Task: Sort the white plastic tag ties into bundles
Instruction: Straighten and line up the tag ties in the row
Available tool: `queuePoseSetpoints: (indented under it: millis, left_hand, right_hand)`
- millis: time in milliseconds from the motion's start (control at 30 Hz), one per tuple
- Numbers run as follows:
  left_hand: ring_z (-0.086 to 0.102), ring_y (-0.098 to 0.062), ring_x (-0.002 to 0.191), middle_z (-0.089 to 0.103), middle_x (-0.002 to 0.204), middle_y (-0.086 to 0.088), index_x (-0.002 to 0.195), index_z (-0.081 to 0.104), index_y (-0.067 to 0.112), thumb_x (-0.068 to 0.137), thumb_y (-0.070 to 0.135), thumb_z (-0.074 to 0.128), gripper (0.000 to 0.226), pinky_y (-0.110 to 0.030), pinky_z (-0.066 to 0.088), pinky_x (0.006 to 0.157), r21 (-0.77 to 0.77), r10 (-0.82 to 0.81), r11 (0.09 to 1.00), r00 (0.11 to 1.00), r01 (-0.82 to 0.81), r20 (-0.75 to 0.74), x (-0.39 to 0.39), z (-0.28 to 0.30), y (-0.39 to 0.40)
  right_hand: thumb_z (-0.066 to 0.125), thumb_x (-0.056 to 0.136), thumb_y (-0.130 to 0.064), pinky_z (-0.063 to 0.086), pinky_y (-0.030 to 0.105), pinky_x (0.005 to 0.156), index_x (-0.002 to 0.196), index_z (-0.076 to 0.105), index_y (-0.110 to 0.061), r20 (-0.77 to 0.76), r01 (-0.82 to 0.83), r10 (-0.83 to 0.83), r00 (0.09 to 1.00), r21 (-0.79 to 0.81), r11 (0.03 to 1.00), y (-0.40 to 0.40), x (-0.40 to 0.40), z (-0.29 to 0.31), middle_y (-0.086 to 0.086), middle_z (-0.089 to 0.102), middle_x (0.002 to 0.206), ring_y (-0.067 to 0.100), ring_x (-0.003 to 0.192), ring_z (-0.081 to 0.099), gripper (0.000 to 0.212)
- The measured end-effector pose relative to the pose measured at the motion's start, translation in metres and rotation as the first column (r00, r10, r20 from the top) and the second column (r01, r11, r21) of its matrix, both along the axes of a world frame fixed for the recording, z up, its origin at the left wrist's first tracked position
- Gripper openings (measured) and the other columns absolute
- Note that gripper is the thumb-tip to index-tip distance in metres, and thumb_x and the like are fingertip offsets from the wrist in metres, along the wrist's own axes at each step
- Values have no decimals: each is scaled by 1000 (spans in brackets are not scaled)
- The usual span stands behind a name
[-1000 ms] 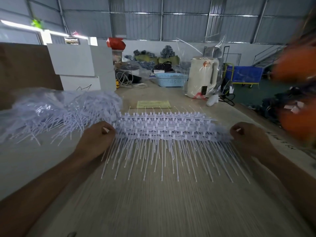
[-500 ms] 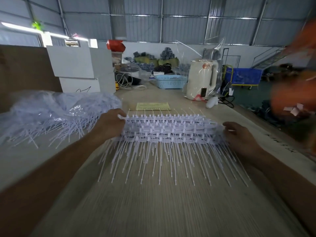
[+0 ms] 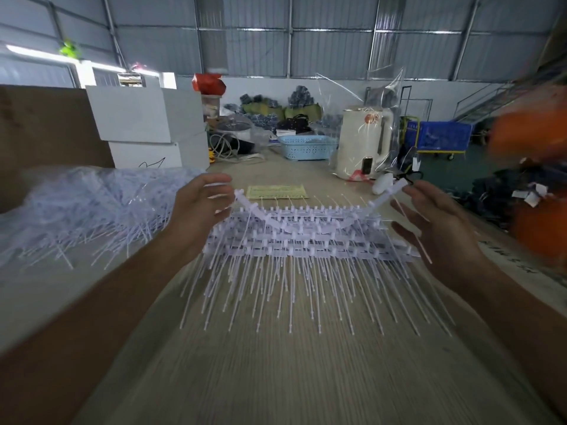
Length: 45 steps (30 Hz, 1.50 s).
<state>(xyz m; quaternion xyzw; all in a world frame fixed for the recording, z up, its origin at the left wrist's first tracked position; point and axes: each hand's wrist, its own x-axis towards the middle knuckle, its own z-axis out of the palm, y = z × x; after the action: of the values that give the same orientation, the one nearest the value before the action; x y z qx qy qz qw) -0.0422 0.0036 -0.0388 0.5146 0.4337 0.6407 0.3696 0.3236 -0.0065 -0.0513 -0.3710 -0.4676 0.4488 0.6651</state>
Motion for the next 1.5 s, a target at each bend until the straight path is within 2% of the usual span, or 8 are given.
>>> queuePoseSetpoints:
  millis: [133, 400, 733, 933, 1067, 1300, 1400, 1500]
  left_hand:
    - [71, -27, 103, 69, 112, -14, 119, 68, 8, 84, -12, 66, 41, -32, 56, 91, -44, -98, 994, 986, 105, 137, 18, 8, -1]
    - [73, -25, 97, 76, 101, -8, 111, 73, 12, 88, -1, 70, 27, -33, 61, 83, 9, -28, 1000, 992, 29, -120, 50, 18, -24]
    - [65, -25, 118, 67, 129, -5, 134, 53, 16, 99, 15, 57, 35, -52, 54, 96, 238, -331, 913, 943, 331, -41, 79, 41, -74]
    - [69, -17, 105, 69, 119, -5, 130, 61, 12, 94, 14, 67, 37, -31, 58, 83, 290, -150, 940, 980, 182, -128, 90, 36, -83]
    - [72, -18, 97, 74, 106, -5, 121, 67, 10, 99, 6, 58, 24, -26, 58, 75, 319, -132, 934, 986, 158, -102, 88, 34, -82]
    - [73, -28, 99, 75, 107, -11, 118, 68, 7, 100, 7, 56, 22, -35, 61, 79, 265, -104, 962, 982, 60, 155, 70, 40, -74]
    - [73, -27, 100, 75, 107, -10, 116, 67, 8, 100, 8, 56, 20, -36, 61, 82, 252, -75, 968, 967, 11, 245, 56, 45, -71]
    - [72, -27, 104, 75, 110, -10, 119, 65, 6, 100, 11, 56, 21, -37, 59, 86, 270, -56, 963, 951, -29, 304, 45, 53, -68]
  right_hand:
    - [59, 98, -7, 51, 41, 98, 136, 55, -26, 168, -24, -5, 986, 171, 985, -19, -22, 9, -12, 64, 131, 14, 119, 64, 43]
    - [57, 97, 2, 45, 27, 106, 143, 48, -19, 702, -236, -215, 679, 486, 841, -55, -75, 6, -5, 53, 144, 7, 130, 53, 51]
    - [53, 97, 6, 33, 39, 117, 142, 49, -5, 633, -256, -428, 645, 707, 659, -70, -88, 20, 3, 49, 149, 17, 144, 38, 47]
    - [55, 91, 12, 37, 43, 110, 146, 46, -9, 700, -367, -538, 470, 709, 602, -69, -97, 12, 2, 43, 155, 14, 142, 40, 60]
    - [56, 100, -9, 34, 41, 112, 148, 45, -13, 719, -416, -549, 425, 694, 587, -71, -100, 13, -3, 40, 157, 13, 144, 36, 49]
    - [56, 100, -18, 43, 43, 104, 129, 59, -12, 417, 78, -615, 668, 784, 616, -69, -81, 24, 3, 54, 133, 19, 127, 50, 30]
    - [57, 101, -27, 50, 33, 94, 133, 53, -22, 415, 134, -381, 826, 512, 848, -64, -70, 24, -7, 54, 132, 7, 121, 53, 33]
    - [59, 92, -42, 51, 25, 91, 138, 49, -29, 527, -11, -133, 840, 261, 965, -60, -71, 16, -9, 53, 137, 5, 124, 53, 48]
